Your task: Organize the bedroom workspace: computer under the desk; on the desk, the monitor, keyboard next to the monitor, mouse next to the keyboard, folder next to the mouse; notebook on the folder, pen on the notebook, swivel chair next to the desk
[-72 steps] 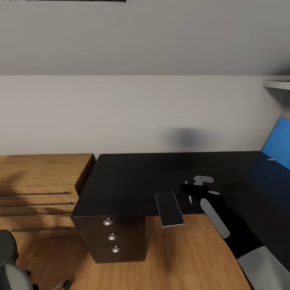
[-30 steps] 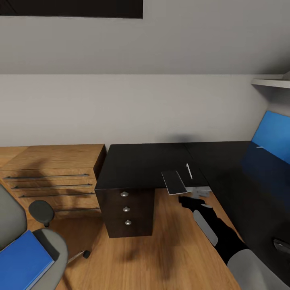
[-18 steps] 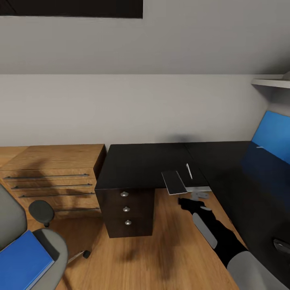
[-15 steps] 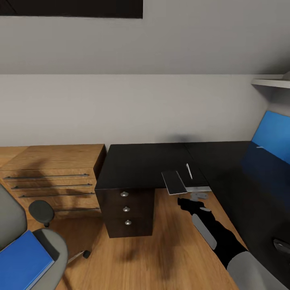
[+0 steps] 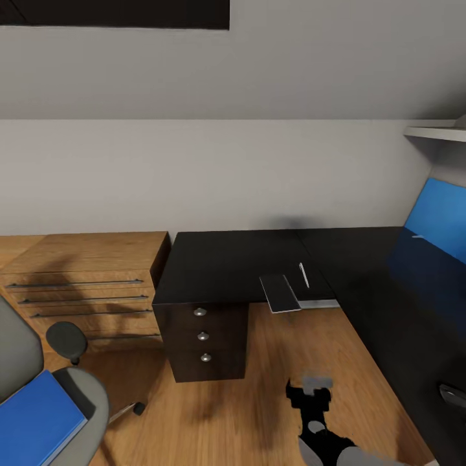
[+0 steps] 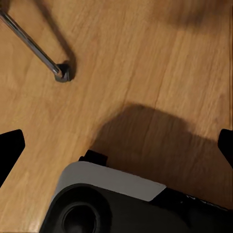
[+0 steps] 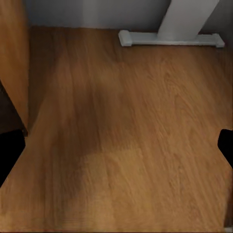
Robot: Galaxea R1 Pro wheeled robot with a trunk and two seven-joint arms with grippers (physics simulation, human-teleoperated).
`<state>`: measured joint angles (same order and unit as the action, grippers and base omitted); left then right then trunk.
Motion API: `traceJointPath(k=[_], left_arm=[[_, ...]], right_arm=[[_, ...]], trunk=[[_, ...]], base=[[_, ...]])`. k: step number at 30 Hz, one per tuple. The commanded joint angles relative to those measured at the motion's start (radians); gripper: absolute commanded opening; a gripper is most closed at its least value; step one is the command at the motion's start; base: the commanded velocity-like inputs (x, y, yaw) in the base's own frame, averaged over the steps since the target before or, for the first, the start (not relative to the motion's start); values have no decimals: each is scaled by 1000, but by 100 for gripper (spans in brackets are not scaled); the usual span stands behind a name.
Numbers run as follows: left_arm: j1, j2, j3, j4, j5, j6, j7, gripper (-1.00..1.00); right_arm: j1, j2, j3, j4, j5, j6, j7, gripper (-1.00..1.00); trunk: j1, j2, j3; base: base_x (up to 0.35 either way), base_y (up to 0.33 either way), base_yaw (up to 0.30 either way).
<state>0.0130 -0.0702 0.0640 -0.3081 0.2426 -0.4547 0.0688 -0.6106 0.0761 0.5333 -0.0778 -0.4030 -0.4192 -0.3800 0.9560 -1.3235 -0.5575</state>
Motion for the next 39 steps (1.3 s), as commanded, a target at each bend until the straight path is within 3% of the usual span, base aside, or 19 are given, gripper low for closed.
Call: traceJointPath(k=[1,3,6,9,14,18,25,39], left_arm=[[1,-1,6,-14,-3,9,1,100],[1,-14,4,-113,-6,99,8,100],[1,-39,0,-250,-50,220,57,100],[1,-55,-3,-410,-132,360,130,100],[1,-77,-4,-657,-166,488,154,100],[1,-77,-2,-707,-169,511,147,100],[1,-55,0,-704,-170,516,71,100],[1,-47,0,-703,-171,516,-9,100]], right_arm=[[3,8,11,22,4,-30,1,100],[70,27,14,73,33,-105,29,100],[121,31,14,89,43,-132,60,100],[145,31,13,96,41,-146,116,100],[154,35,13,91,36,-152,164,100],[154,36,11,88,35,-155,168,100],[154,38,10,87,33,-157,168,100],[155,35,9,87,34,-159,168,100]], trunk=[[0,0,-1],[0,0,-1],[0,0,-1],[0,0,-1],[0,0,-1],[0,0,-1],[0,0,-1],[0,0,-1]], base=[[0,0,0],[0,0,0],[0,0,0],[0,0,0],[0,0,0],[0,0,8],[0,0,172],[0,0,254]])
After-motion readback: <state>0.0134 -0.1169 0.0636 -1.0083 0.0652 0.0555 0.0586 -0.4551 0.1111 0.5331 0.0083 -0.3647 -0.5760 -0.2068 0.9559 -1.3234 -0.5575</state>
